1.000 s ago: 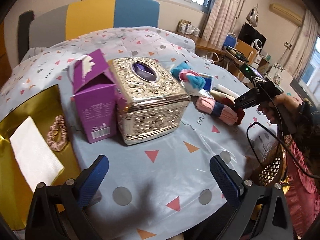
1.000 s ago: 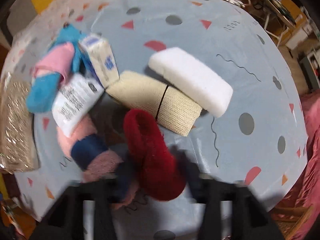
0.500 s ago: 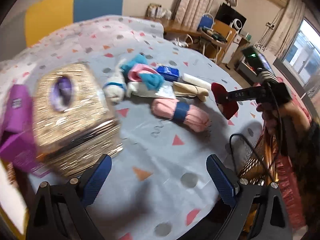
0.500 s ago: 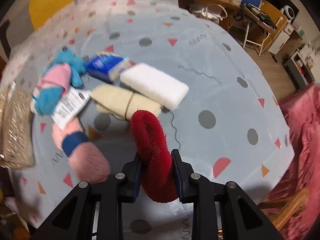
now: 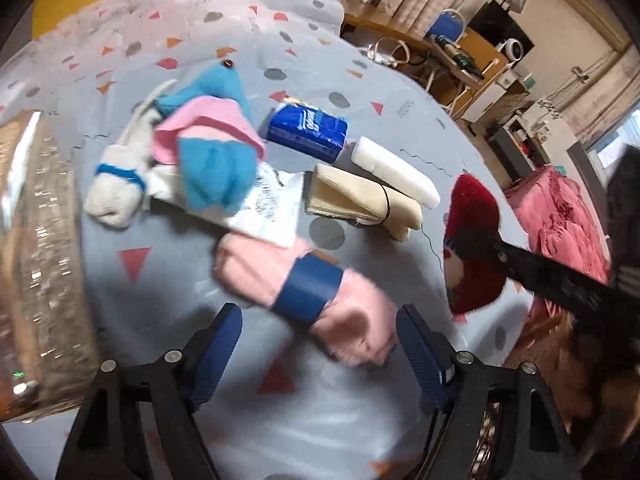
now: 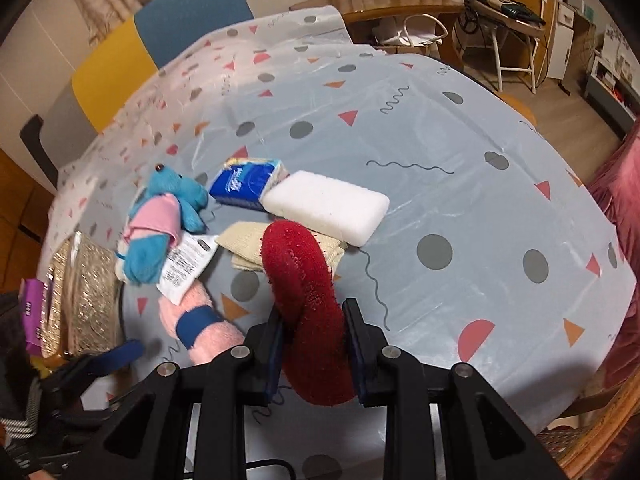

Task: Organize soft objects
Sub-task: 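Grasp the pink rolled sock with blue band with the left tool while the right tool holds the red sock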

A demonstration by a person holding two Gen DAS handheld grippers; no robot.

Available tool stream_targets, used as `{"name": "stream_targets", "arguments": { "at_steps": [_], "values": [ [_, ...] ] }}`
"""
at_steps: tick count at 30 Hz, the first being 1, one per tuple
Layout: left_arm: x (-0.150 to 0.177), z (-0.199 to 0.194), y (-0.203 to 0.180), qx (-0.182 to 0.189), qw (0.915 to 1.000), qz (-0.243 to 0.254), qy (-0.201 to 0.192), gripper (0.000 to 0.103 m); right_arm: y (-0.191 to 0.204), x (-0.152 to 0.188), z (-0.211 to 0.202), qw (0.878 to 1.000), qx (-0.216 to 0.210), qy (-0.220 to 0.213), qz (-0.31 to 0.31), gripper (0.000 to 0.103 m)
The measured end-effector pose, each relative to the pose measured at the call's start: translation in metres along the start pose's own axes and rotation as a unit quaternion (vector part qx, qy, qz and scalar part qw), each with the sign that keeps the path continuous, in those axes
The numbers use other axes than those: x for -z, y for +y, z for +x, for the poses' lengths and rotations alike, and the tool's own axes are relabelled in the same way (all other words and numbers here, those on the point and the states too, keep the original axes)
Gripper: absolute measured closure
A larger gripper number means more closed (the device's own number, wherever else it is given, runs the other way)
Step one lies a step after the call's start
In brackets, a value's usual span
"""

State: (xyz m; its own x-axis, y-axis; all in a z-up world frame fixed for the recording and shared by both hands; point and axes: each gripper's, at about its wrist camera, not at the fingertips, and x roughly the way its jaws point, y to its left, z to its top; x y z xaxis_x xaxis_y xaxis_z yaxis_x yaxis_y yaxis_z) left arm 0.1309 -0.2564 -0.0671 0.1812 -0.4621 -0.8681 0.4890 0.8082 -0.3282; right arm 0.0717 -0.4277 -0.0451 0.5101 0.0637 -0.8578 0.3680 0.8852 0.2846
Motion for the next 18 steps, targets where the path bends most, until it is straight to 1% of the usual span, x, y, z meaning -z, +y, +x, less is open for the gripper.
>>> {"name": "stream_targets", "arguments": {
  "at_steps": [2,4,6,8,9,10,11,12,13,15,17,18],
  "values": [
    [-0.006,0.013,-0.001,-0.013,0.9997,-0.019,0.012,0.023,-0.003,0.0,0.0,1.0,-0.016,-0.002,0.006,0.076],
    [-0.013,0.026,0.003,-0.019,0.9981,-0.054,0.024,0.023,-0.004,0.0,-0.001,1.0,-0.024,-0.005,0.01,0.076],
    [-0.02,0.034,0.007,-0.021,0.9957,-0.085,0.028,0.019,-0.005,0.0,-0.002,0.999,-0.03,-0.01,0.013,0.076],
    [-0.026,0.043,0.011,-0.025,0.9938,-0.104,0.032,0.019,-0.005,0.001,-0.003,0.999,-0.037,-0.013,0.013,0.076],
    [-0.027,0.043,0.011,-0.028,0.9941,-0.102,0.028,0.021,-0.005,0.001,-0.003,0.999,-0.04,-0.015,0.013,0.076],
    [-0.027,0.042,0.01,-0.031,0.9952,-0.09,0.024,0.021,-0.006,0.001,-0.004,0.999,-0.042,-0.016,0.015,0.076],
    [-0.024,0.041,0.006,-0.039,0.9971,-0.06,0.024,0.026,-0.006,0.001,-0.004,0.999,-0.046,-0.016,0.016,0.076],
    [-0.019,0.04,0.003,-0.048,0.9981,-0.031,0.023,0.038,-0.007,0.001,-0.004,0.998,-0.051,-0.016,0.017,0.076],
    [-0.013,0.037,0.0,-0.056,0.9982,0.003,0.019,0.042,-0.008,0.001,-0.004,0.998,-0.052,-0.017,0.018,0.076],
    [0.001,0.03,-0.002,-0.052,0.9971,0.054,0.018,0.053,-0.008,0.001,-0.004,0.998,-0.055,-0.015,0.019,0.076],
    [0.018,0.021,-0.001,-0.052,0.9943,0.092,0.014,0.055,-0.007,0.001,-0.002,0.998,-0.057,-0.007,0.016,0.076],
    [0.025,0.018,0.0,-0.052,0.9934,0.102,0.013,0.057,-0.006,0.001,0.0,0.998,-0.055,-0.003,0.015,0.076]
  ]
}}
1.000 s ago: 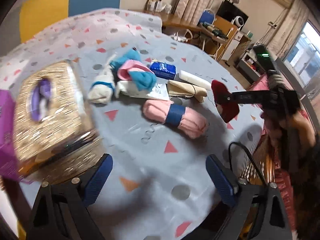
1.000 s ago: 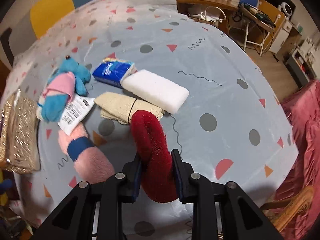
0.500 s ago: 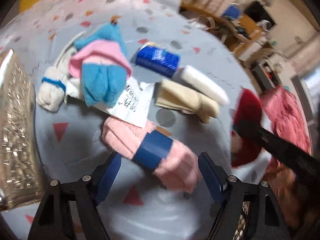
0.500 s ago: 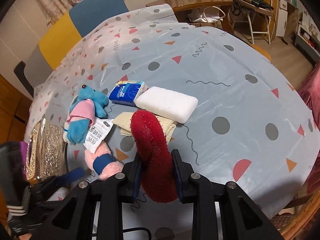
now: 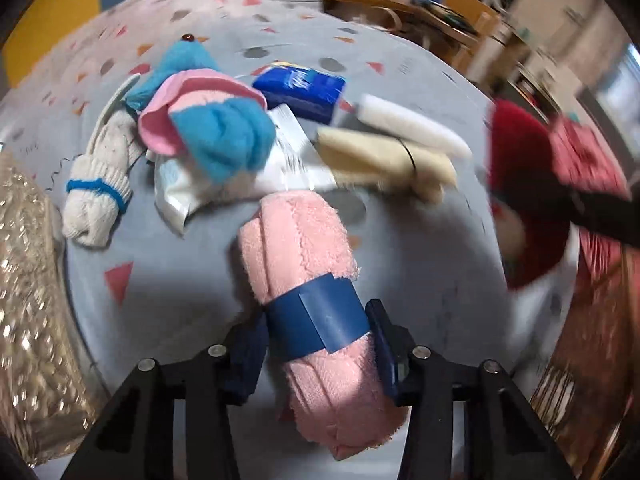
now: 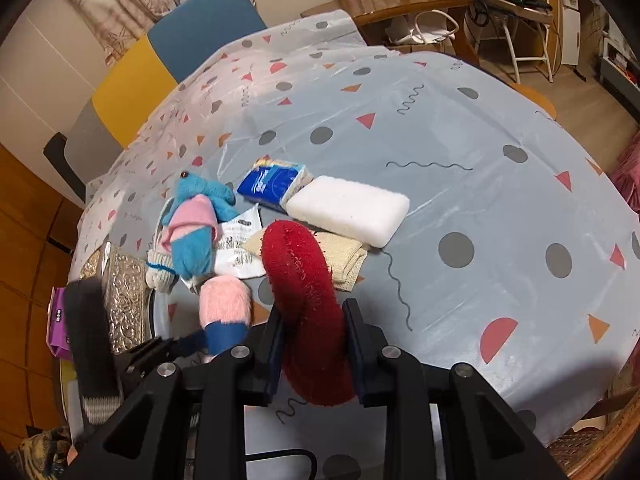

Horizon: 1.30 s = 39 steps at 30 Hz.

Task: Organize soft objects
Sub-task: 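Grasp the pink rolled sock with blue band with the left tool while the right tool holds the red sock, then carry the pink rolled sock into the gold tray and open the left tool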

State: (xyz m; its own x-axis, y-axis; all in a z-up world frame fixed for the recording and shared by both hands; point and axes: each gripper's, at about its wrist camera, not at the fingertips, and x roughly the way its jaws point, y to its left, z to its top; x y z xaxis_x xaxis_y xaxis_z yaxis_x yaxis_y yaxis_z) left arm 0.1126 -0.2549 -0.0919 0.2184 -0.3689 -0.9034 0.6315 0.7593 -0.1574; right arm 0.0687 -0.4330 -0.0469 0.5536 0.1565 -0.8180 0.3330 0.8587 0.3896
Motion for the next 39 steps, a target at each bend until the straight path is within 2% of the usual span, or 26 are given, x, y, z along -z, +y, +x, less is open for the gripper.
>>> {"name": "stream_targets", "arguments": {
  "at_steps": [6,9,14,17,20,24,27,28,33,39],
  "values": [
    [0.035,-0.017,-0.001,-0.019,0.9986,0.048,-0.009,0.065,0.008,-0.001,0.011,0.999,0.035,0.031,-0.014,0.076],
    [0.037,-0.031,0.0,-0.005,0.9986,0.053,-0.008,0.07,0.009,0.0,0.011,0.998,0.045,0.031,-0.019,0.076],
    [0.021,-0.079,-0.005,0.006,0.9962,0.06,-0.062,0.07,0.005,0.0,0.008,0.998,0.05,0.023,-0.009,0.076],
    [0.005,-0.11,0.004,0.013,0.9947,0.039,-0.094,0.07,0.005,0.0,0.008,0.998,0.052,0.022,-0.005,0.076],
    [-0.011,-0.14,0.028,0.011,0.9928,0.006,-0.119,0.07,0.006,0.0,0.007,0.998,0.058,0.021,-0.006,0.076],
    [-0.031,-0.173,0.065,-0.014,0.9868,-0.032,-0.158,0.07,0.007,0.002,0.006,0.998,0.065,0.017,-0.009,0.076],
    [-0.034,-0.203,0.097,-0.029,0.9799,-0.063,-0.187,0.07,0.009,0.002,0.005,0.997,0.069,0.013,-0.012,0.076],
    [-0.038,-0.199,0.108,-0.037,0.9778,-0.068,-0.195,0.07,0.009,0.002,0.005,0.997,0.07,0.012,-0.013,0.076],
    [-0.021,-0.229,0.159,-0.072,0.9637,-0.111,-0.232,0.07,0.011,0.002,0.006,0.997,0.079,0.014,-0.022,0.076],
    [0.043,-0.254,0.228,-0.101,0.9443,-0.189,-0.25,0.07,0.017,0.002,0.009,0.994,0.097,0.02,-0.04,0.076]
  ]
}}
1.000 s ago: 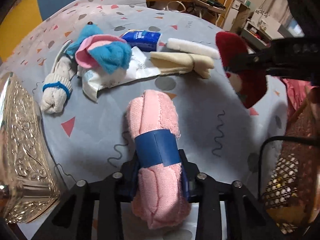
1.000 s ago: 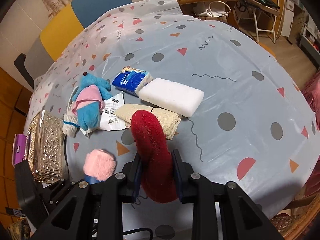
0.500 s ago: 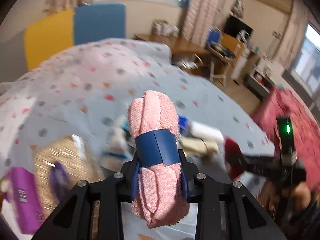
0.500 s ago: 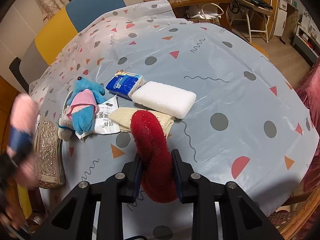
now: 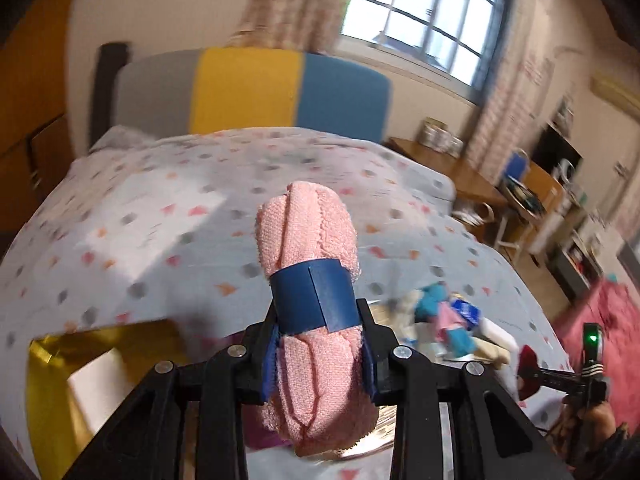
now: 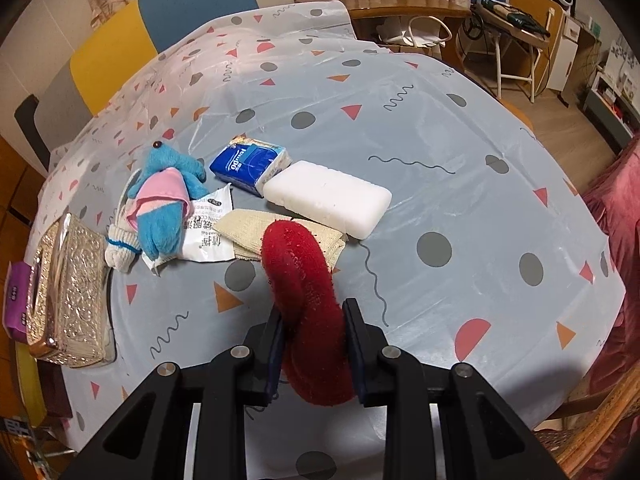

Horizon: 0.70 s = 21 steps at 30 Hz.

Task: Organize soft objects
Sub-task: 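Carry the pink rolled sock into the gold tray and open the left tool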

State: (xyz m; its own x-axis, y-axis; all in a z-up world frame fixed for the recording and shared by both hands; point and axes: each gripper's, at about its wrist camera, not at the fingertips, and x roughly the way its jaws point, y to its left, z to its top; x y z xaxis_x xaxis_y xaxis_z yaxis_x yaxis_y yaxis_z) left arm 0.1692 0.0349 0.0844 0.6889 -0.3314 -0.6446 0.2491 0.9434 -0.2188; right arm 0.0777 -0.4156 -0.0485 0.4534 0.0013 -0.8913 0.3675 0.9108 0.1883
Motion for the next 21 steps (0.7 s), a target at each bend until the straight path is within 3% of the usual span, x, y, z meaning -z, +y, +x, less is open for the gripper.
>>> {"name": "stream_targets", "arguments": {
  "at_steps": [7,12,15,21],
  "values": [
    [0.051,-0.014,0.1,-0.055,0.9936,-0.097,0.016,0.069,0.011,0.001,0.0,0.999,0.037,0.001,-0.033,0.076],
    [0.09,-0.009,0.143,-0.072,0.9864,-0.14,0.046,0.069,0.011,0.001,0.001,0.998,0.051,0.003,-0.033,0.076],
    [0.108,-0.001,0.155,-0.073,0.9829,-0.157,0.064,0.069,0.011,0.001,0.002,0.998,0.059,0.007,-0.031,0.076],
    [0.105,0.027,0.158,-0.068,0.9844,-0.14,0.081,0.068,0.012,0.001,0.005,0.996,0.079,0.017,-0.033,0.076]
  ]
}}
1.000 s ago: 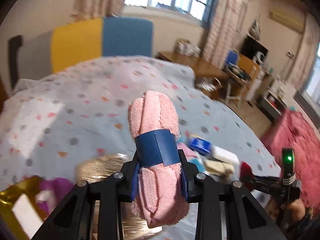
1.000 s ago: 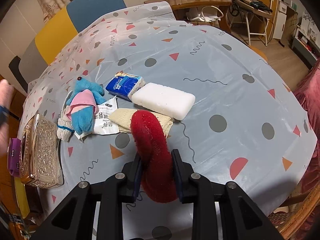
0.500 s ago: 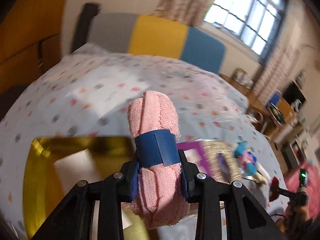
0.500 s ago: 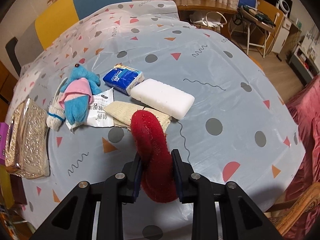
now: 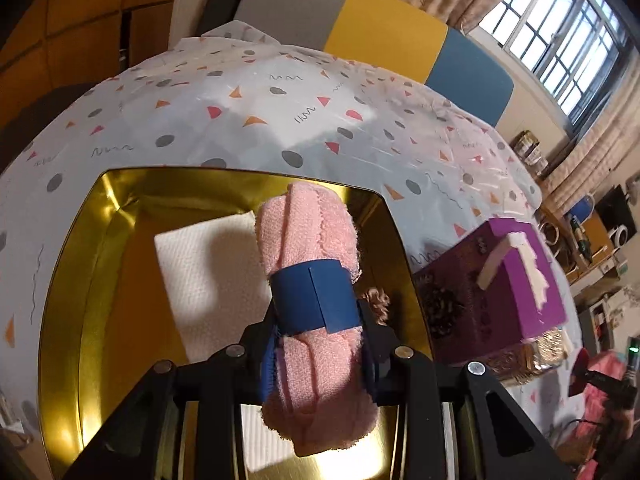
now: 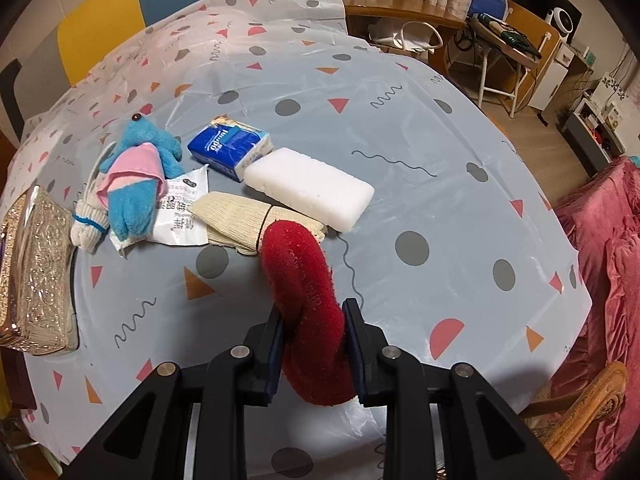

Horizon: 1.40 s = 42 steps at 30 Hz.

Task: Organize soft objects
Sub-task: 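Carry the pink rolled sock into the gold tray and open the left tool, then carry the red sock to the gold tray and release it from the right tool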

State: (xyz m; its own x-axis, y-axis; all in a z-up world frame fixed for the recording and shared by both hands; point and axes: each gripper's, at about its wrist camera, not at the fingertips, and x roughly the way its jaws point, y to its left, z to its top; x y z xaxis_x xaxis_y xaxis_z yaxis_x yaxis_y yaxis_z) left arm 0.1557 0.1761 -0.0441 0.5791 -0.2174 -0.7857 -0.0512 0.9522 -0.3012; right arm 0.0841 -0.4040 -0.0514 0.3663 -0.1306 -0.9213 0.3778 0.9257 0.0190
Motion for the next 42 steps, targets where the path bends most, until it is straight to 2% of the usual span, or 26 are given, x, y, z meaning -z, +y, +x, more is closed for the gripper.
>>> {"name": "stream_targets", "arguments": {
  "at_steps": [4,8,9,14,22,27,31,33,36,42],
  "values": [
    [-0.009,0.022,-0.003,-0.008,0.9999,0.008,0.011,0.066,-0.001,0.0,0.0,1.0,0.008,0.001,0.005,0.076],
    [-0.014,0.029,-0.001,-0.018,0.9998,0.001,0.01,0.051,-0.002,-0.001,0.001,1.0,0.014,0.003,0.009,0.076],
    [-0.013,0.026,-0.002,-0.021,0.9998,0.0,0.002,0.046,-0.002,-0.001,0.002,1.0,0.015,0.004,0.009,0.076],
    [0.0,0.002,-0.003,-0.03,0.9991,0.0,-0.031,0.039,-0.002,-0.002,0.004,1.0,0.02,0.008,0.009,0.076],
    [0.038,-0.037,-0.013,-0.057,0.9961,0.02,-0.064,0.032,-0.004,-0.001,0.001,1.0,0.023,-0.004,0.02,0.076],
    [0.057,-0.05,-0.02,-0.067,0.9946,0.039,-0.069,0.029,0.001,-0.003,-0.001,1.0,0.018,-0.01,0.016,0.076],
    [0.068,-0.058,-0.024,-0.079,0.9929,0.05,-0.074,0.027,0.015,-0.006,-0.008,0.999,-0.027,-0.026,0.02,0.076],
    [0.071,-0.062,-0.024,-0.078,0.9927,0.049,-0.078,0.022,0.028,-0.008,-0.013,0.999,-0.038,-0.037,0.009,0.076],
    [0.073,-0.067,-0.022,-0.077,0.9927,0.044,-0.082,0.021,0.052,-0.012,-0.024,0.997,-0.062,-0.053,-0.013,0.076],
    [0.075,-0.069,-0.016,-0.078,0.9933,0.029,-0.08,0.02,0.108,-0.023,-0.063,0.986,-0.128,-0.097,-0.054,0.076]
  ]
}}
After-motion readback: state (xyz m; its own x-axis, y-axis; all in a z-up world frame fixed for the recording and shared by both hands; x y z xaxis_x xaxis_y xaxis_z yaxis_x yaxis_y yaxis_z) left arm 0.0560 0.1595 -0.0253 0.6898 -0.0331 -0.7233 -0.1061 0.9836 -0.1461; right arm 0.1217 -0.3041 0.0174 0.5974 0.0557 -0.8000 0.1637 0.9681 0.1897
